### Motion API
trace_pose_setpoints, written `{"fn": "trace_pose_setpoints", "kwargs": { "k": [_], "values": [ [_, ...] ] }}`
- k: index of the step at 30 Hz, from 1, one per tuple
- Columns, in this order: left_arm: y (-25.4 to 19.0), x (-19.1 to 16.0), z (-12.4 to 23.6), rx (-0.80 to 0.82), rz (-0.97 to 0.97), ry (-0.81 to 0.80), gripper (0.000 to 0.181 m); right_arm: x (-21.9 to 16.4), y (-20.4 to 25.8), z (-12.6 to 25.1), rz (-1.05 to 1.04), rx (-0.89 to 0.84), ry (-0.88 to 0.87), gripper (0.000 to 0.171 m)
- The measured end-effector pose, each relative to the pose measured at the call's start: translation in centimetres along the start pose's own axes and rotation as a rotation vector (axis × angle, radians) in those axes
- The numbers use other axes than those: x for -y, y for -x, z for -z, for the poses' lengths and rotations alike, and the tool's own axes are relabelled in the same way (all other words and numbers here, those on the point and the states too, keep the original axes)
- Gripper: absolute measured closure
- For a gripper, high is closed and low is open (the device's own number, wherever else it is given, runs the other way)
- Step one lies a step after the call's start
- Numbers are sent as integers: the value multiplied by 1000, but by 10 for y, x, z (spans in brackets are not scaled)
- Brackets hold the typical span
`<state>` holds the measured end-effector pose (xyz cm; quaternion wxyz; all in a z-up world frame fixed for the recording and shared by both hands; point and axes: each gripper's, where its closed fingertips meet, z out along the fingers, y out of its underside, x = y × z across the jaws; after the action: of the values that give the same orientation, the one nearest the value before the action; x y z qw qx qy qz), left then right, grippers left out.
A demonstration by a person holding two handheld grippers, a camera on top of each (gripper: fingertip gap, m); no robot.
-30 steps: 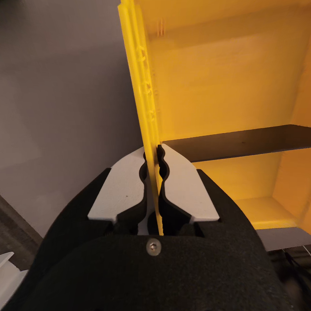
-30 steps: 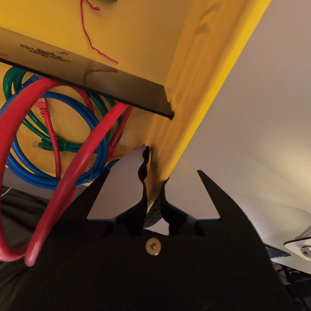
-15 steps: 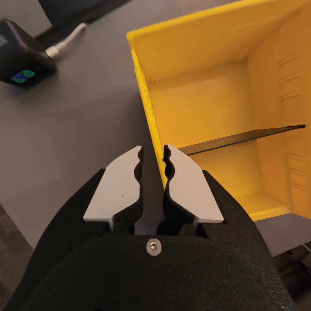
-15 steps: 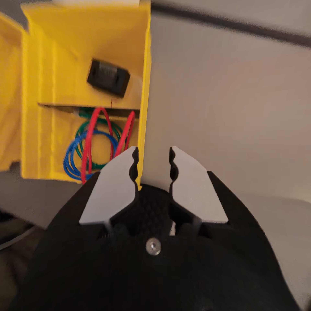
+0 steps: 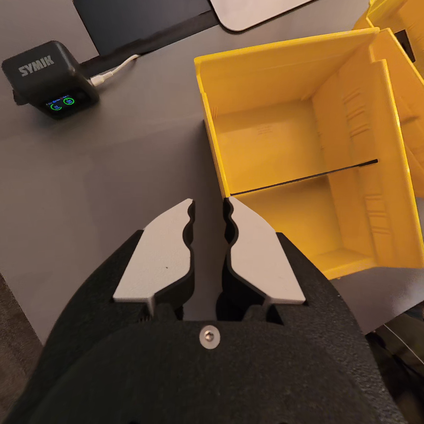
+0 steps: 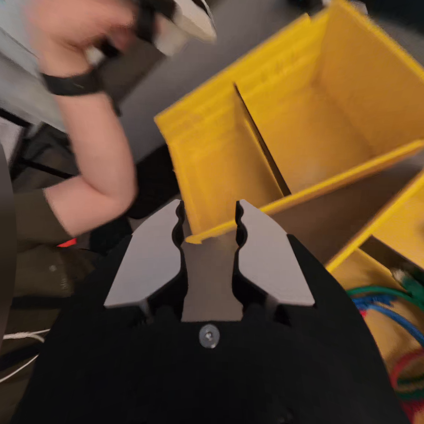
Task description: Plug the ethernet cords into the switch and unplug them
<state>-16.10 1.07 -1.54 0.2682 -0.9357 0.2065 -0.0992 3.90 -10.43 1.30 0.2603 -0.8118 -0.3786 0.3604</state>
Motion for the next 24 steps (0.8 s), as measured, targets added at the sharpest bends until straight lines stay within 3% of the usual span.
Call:
{"fn": "trace_pose_setpoints", "kwargs": {
  "k": [8,18,24],
  "values": [
    [-11,3,-3,-2,-54,12,158,-50,-57,-34,-148,-379,383,125],
    [-27,7,-1,-43,-130,-5,158,-64,-63,-80,-617,-348,372,137],
    [-30,11,4,-34,-154,-24,158,-65,-74,-84,-690,-397,334,143]
  ]
}}
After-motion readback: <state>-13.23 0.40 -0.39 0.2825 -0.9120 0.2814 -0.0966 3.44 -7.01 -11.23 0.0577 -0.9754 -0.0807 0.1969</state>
